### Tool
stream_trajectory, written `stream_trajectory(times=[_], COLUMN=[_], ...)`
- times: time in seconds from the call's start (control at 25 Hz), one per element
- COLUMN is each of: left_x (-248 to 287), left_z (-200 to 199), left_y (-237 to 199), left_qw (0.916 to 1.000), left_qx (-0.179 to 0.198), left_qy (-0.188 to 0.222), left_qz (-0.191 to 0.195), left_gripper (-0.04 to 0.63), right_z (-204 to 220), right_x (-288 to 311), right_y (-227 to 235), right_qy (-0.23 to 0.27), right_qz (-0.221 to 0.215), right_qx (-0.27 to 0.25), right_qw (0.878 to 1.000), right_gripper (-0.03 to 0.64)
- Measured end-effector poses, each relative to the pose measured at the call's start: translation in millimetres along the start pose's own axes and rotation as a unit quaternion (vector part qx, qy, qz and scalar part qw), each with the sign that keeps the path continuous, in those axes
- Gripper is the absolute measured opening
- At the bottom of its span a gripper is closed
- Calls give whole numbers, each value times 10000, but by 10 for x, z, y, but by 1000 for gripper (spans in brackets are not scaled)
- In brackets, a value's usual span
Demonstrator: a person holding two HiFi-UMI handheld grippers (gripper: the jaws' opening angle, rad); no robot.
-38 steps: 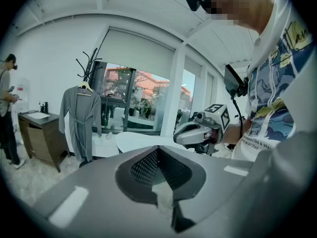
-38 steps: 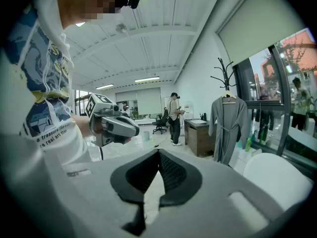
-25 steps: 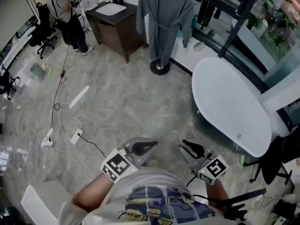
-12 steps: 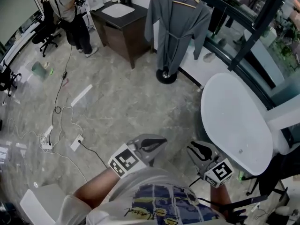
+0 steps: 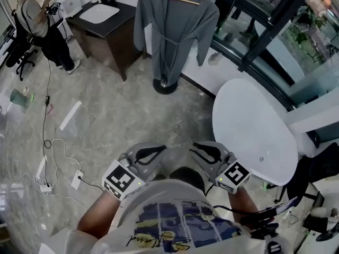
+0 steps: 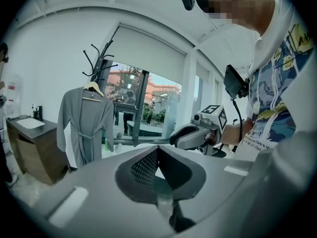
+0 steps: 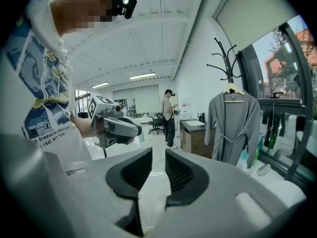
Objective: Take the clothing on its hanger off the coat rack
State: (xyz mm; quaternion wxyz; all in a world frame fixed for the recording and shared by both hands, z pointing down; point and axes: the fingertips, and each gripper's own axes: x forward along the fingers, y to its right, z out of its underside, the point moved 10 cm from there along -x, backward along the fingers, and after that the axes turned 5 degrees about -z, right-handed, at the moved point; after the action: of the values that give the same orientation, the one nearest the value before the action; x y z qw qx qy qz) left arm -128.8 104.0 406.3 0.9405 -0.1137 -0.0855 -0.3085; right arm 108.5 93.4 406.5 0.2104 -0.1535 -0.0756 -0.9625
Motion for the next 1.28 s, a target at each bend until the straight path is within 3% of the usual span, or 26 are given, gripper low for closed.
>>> stream_trajectory(times=[0.32, 0.6, 0.92, 1.28], left_x=[131, 393, 953, 1575], left_z=[-89, -199, -593, -879], left_y=[-439, -869, -1359, -1698], left_qw=[9996, 9980, 9947, 9915], left_qx=[-203, -292, -278, -218], left_qy=[116, 138, 173, 265], left_qz=[-137, -536, -974, -1259], left_gripper=[3, 3, 3, 3], right_z=[-280, -355, -859, -1287], right_x=[396, 693, 812, 717], right_y=[476, 1122, 2335, 3911], right_qy=[-132, -158, -41, -292], right_qz=[-259, -557, -687, -302], right_qx=[-228, -376, -846, -1530], right_qw=[9993, 9976, 9940, 9873], right_gripper=[82, 81, 82, 102])
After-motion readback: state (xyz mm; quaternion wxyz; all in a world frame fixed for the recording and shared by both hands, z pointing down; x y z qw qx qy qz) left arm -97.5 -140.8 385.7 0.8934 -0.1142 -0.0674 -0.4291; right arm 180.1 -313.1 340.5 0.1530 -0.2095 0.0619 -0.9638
